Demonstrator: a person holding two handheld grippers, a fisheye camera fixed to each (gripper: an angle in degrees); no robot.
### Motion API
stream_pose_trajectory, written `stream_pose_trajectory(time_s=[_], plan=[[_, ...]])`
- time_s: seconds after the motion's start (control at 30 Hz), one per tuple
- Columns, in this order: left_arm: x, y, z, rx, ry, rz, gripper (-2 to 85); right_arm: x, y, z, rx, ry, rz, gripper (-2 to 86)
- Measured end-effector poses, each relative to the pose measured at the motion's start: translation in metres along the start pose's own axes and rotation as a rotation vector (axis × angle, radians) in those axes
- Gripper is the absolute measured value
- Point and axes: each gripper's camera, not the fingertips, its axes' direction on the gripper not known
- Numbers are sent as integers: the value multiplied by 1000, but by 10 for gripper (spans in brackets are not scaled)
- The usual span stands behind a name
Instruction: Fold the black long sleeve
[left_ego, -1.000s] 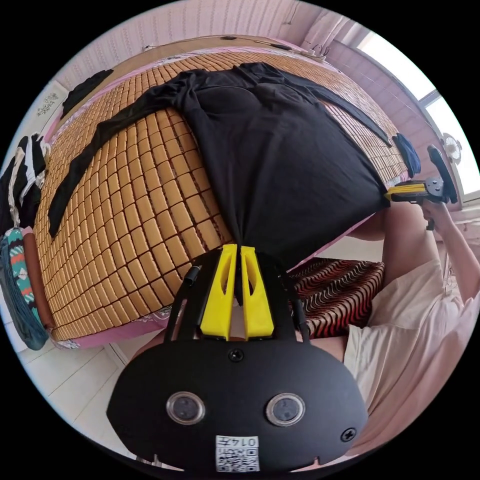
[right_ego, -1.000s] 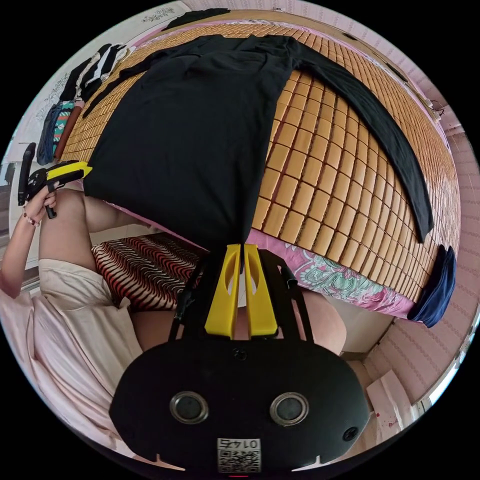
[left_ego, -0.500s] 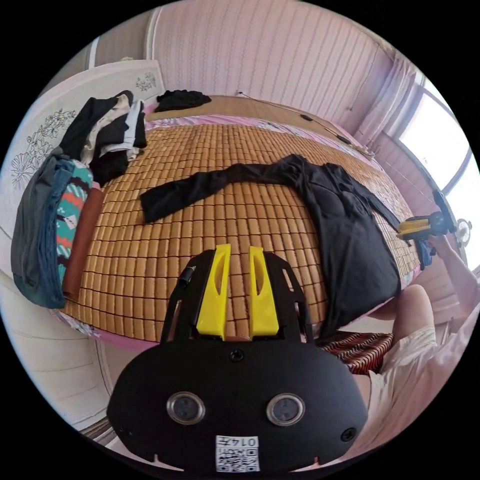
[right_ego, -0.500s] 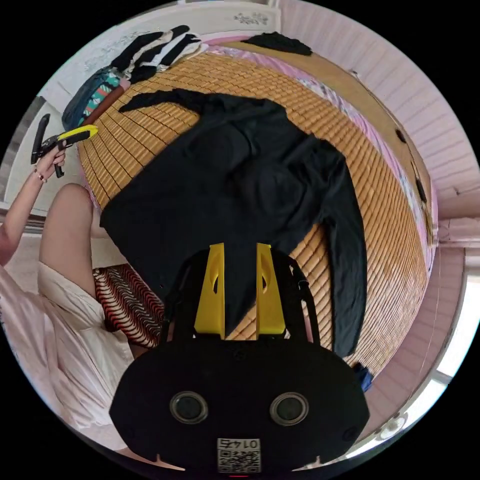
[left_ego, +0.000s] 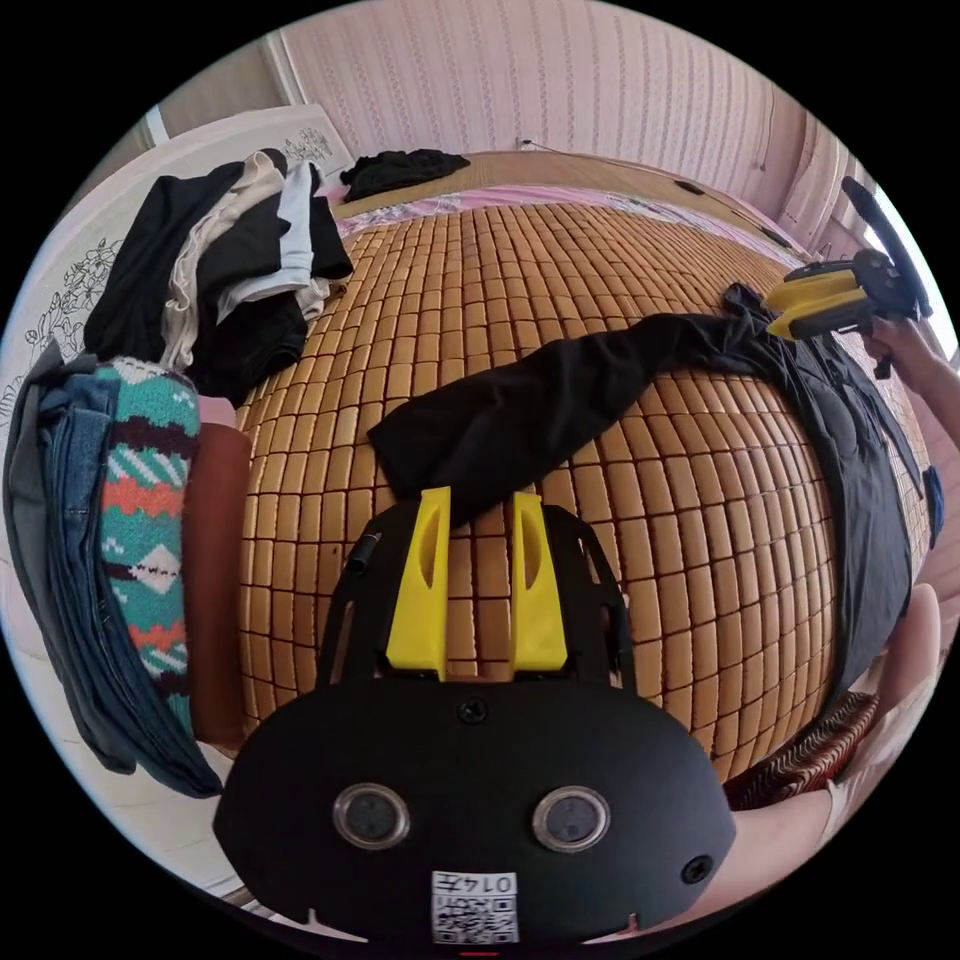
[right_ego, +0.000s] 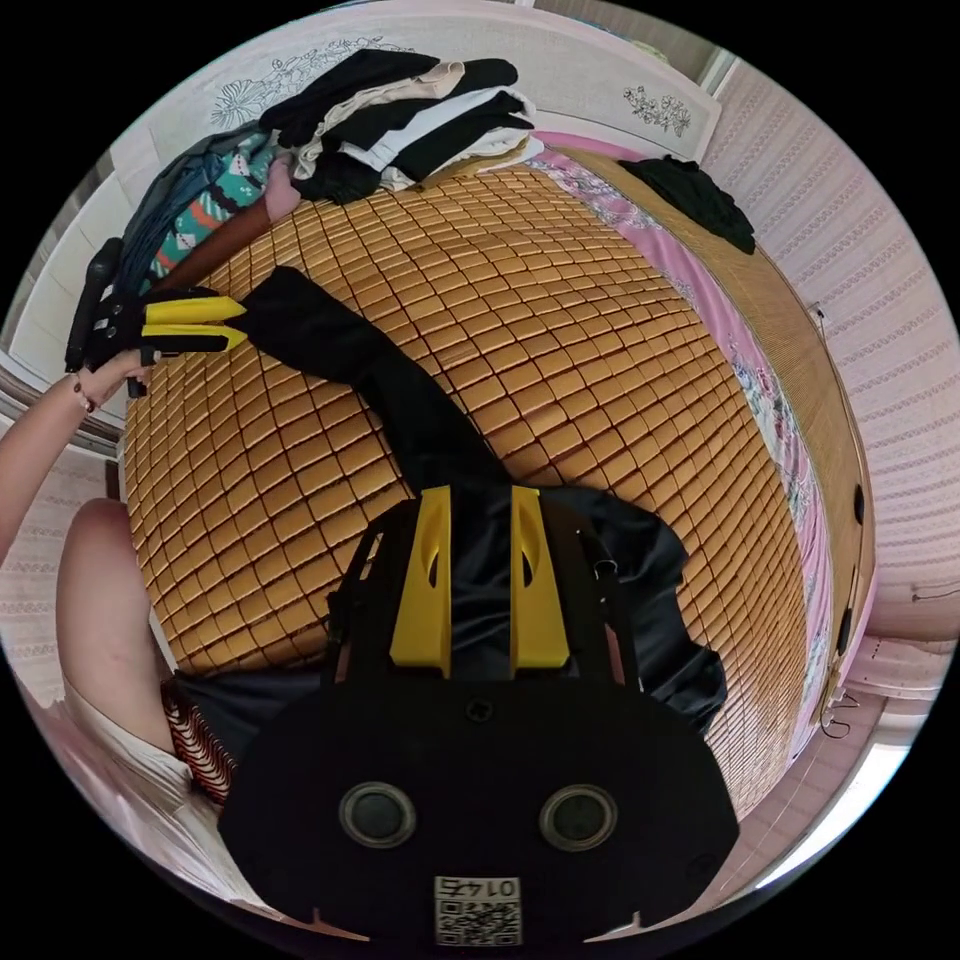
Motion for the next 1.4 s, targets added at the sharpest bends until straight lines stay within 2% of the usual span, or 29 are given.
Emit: stream_pose_trajectory(time_s=[0.07,0.2,0.37,0.5,0.6,0.67,0.73,0.83,0.9,0.97,1.07,1.17,1.27,1.4], plan=[[-10,-1,1,-6,62,16,71,2,-14,31,-81,-2,24,59],[-30,10,-6,-27,129,23,1,4,-22,36,-61,-38,11,29],[-46,48,-53,23,164,63,-9,11,-18,14,55,-129,-65,11],[-75,82,-105,35,386,13,-9,15,-18,4,116,-179,-123,8],[-118,90,-118,43,489,-122,-5,18,-30,11,142,-226,-127,9],[-143,90,-111,47,445,-218,3,19,-48,30,151,-252,-56,14],[-176,93,-88,33,398,-369,48,20,-59,50,165,-226,45,22],[-191,99,-71,-4,322,-439,81,20,-72,74,115,-224,118,54],[-186,100,-73,4,320,-409,87,24,-69,73,149,-189,129,59],[-175,100,-76,9,298,-354,86,38,-57,72,183,-71,178,52],[-162,99,-68,-6,236,-290,81,58,-51,93,101,50,231,18],[-159,101,-46,-58,225,-306,76,65,-59,126,-18,42,262,3],[-157,104,-29,-128,178,-283,67,65,-65,141,6,93,317,-2],[-164,110,-28,-103,143,-265,29,72,-71,153,0,147,367,-4]])
